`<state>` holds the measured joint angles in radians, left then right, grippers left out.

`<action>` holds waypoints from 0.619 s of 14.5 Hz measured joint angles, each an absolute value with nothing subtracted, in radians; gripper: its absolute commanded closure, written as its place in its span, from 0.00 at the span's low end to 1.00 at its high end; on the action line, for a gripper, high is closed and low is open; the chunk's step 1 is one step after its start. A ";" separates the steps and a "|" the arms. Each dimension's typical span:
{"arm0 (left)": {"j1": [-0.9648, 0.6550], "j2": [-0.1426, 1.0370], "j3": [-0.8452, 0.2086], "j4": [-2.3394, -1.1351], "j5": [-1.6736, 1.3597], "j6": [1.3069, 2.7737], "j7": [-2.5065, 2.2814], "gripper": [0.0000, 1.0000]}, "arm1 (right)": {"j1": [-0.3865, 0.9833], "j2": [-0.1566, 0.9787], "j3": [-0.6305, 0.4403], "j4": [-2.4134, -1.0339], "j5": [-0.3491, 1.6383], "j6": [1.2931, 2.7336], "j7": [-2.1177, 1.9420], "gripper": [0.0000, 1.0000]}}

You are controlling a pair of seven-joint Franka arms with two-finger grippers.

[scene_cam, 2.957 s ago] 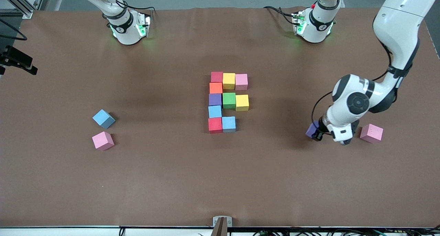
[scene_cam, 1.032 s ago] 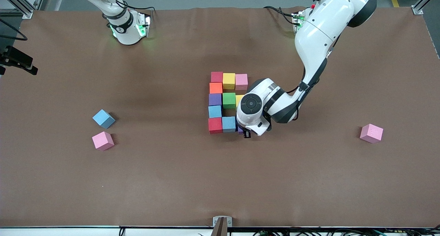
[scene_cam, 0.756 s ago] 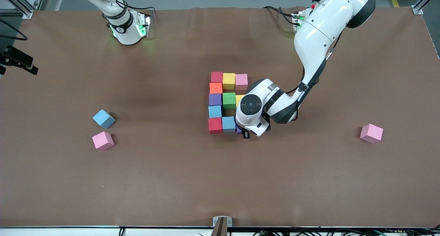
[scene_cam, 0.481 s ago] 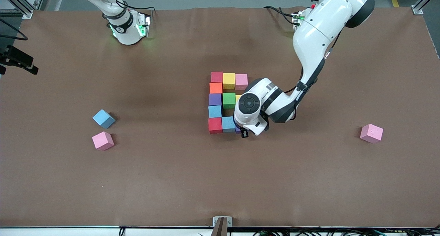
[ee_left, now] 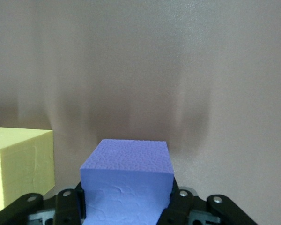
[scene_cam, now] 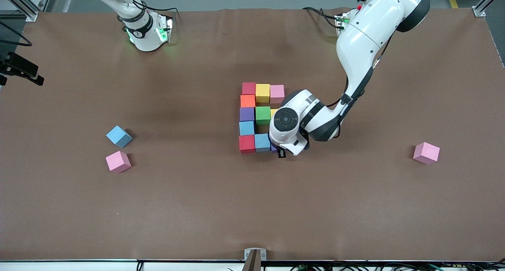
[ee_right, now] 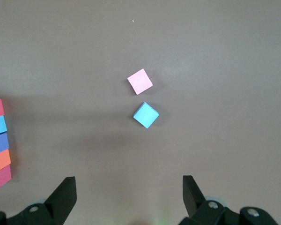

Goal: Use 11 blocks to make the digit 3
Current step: 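Lower the purple block beside the light blue block and release it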

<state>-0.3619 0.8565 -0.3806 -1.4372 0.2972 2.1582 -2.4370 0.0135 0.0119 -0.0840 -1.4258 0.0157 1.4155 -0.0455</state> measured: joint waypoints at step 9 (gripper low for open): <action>-0.366 0.855 -0.384 -1.442 0.297 2.153 -2.432 0.70 | 0.013 0.012 -0.084 -1.426 0.016 1.416 -0.046 0.00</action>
